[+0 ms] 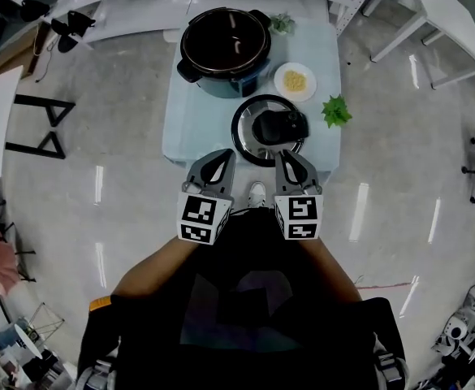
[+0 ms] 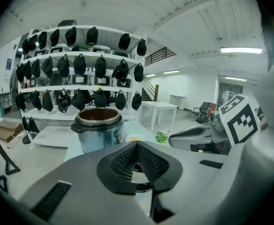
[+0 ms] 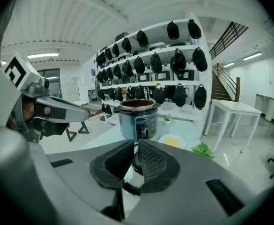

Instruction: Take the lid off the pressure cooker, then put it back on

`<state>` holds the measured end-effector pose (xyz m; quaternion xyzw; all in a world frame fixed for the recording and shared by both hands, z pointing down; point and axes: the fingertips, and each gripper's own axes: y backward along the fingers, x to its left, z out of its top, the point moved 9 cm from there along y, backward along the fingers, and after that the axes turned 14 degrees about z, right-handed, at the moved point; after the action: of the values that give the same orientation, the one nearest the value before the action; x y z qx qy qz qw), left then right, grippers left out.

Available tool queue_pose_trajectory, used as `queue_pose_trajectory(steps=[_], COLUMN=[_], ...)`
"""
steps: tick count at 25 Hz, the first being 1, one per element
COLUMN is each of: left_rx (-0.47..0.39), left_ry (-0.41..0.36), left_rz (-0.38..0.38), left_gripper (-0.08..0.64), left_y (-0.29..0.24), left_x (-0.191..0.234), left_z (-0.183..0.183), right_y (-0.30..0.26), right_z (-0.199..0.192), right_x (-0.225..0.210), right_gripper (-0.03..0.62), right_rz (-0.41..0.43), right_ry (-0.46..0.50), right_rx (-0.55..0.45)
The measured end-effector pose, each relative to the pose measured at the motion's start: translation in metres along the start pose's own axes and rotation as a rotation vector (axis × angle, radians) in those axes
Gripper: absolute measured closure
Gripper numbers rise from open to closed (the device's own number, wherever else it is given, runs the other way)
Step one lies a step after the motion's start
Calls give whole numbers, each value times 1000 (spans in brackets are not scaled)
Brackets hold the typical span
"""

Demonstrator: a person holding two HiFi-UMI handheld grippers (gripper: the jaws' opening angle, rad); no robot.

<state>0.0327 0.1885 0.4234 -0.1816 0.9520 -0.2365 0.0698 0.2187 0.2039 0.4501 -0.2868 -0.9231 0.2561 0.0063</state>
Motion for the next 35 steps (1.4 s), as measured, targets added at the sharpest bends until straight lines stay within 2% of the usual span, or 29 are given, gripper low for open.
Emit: queue_pose_trajectory(steps=[9, 16, 26, 35], left_rx=[26, 49, 63, 107], left_ry=[40, 51, 60, 53], left_rz=[109, 170, 165, 166], left_gripper=[552, 552, 552, 552], left_y=[-13, -17, -46, -70], left_x=[-6, -1, 11, 19], left_z=[-4, -13, -16, -31], right_y=[-23, -42, -69, -103], right_z=[-3, -9, -11, -31], right_x=[-26, -37, -41, -45], right_gripper=[514, 463, 398, 328], right_rz=[91, 105, 100, 118], right_ry=[33, 12, -5, -16], right_rx=[33, 65, 111, 175])
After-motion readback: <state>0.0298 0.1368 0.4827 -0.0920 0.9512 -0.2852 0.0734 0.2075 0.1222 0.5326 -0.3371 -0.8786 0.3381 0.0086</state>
